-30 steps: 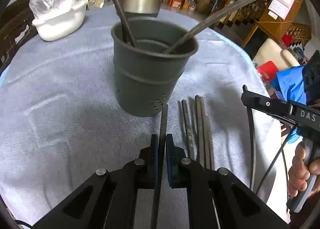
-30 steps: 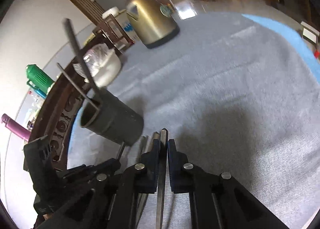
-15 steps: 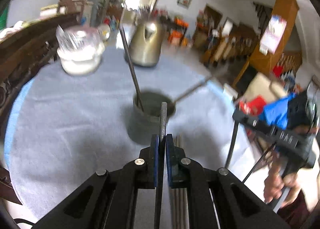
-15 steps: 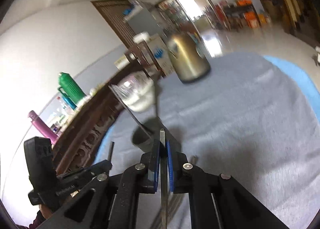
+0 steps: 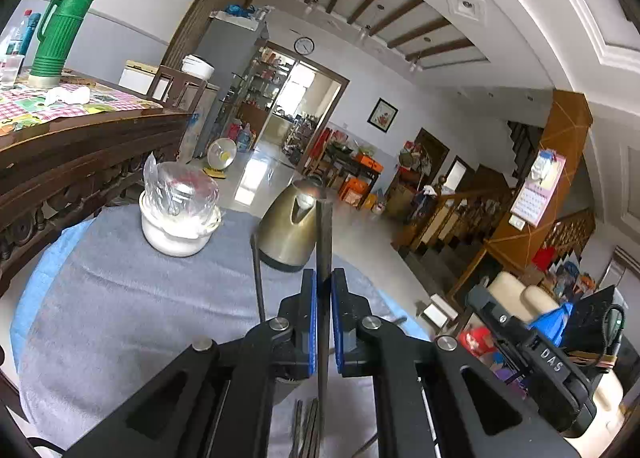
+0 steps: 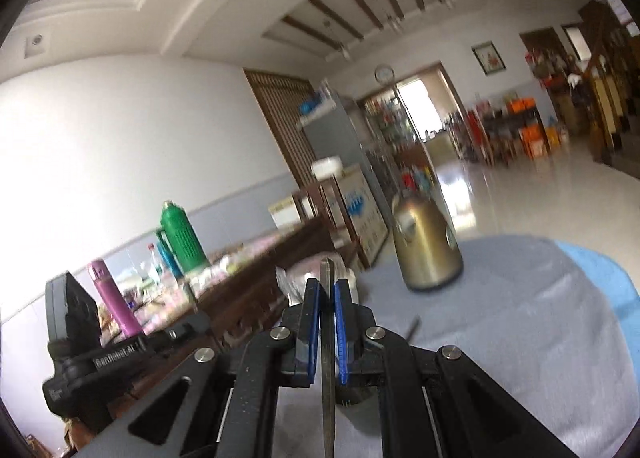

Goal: Organize utensils
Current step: 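Raise both held chopsticks over the holder cup and open both tools to drop them, then move both open tools back to the chopstick pile, then close the right tool on a chopstick while the left tool hovers over the pile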

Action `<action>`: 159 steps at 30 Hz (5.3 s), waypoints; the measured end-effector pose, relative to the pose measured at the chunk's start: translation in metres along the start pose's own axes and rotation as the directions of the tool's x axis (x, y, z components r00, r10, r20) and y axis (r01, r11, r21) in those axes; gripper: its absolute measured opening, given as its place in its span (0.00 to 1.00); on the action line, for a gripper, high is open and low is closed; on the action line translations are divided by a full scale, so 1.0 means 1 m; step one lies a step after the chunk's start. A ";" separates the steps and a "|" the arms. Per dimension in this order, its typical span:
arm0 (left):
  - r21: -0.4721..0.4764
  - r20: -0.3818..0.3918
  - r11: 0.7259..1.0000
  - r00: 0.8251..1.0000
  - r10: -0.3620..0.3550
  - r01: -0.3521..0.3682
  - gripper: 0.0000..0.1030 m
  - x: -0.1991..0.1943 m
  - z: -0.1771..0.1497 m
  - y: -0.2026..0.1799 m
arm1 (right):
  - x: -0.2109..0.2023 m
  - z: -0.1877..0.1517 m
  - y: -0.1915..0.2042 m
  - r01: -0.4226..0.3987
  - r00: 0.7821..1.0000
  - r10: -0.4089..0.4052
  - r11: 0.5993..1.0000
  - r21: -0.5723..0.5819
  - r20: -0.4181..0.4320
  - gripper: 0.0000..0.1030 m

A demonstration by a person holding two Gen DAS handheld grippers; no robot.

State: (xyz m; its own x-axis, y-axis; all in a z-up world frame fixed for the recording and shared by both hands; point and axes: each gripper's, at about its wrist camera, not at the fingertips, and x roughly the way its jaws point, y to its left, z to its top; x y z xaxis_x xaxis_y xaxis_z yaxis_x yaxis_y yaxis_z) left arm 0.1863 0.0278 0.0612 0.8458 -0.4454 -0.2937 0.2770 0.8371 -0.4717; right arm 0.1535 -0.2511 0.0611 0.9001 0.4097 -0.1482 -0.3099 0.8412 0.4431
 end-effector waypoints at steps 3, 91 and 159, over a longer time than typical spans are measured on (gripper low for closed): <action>0.014 0.025 1.000 1.000 0.015 -0.016 0.07 0.008 0.006 -0.003 | 0.013 0.011 0.006 -0.014 1.000 0.014 1.000 -0.003 0.028 0.08; 0.242 -0.543 0.939 0.767 0.341 -0.246 0.75 0.020 -0.192 0.038 | 0.066 -0.185 -0.113 0.263 0.755 -0.082 0.947 0.186 -0.651 0.20; 0.235 -0.616 0.969 0.759 0.210 -0.078 0.07 0.109 -0.178 0.033 | 0.094 -0.134 -0.118 0.199 0.800 -0.033 0.956 0.213 -0.599 0.08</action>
State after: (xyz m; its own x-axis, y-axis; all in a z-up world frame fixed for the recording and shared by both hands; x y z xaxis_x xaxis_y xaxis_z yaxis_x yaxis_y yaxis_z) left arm 0.2062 -0.0499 -0.1344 0.4198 -0.3579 -0.8341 0.3099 0.9202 -0.2389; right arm 0.2333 -0.2643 -0.1233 0.5471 0.5114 -0.6627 -0.0519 0.8108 0.5830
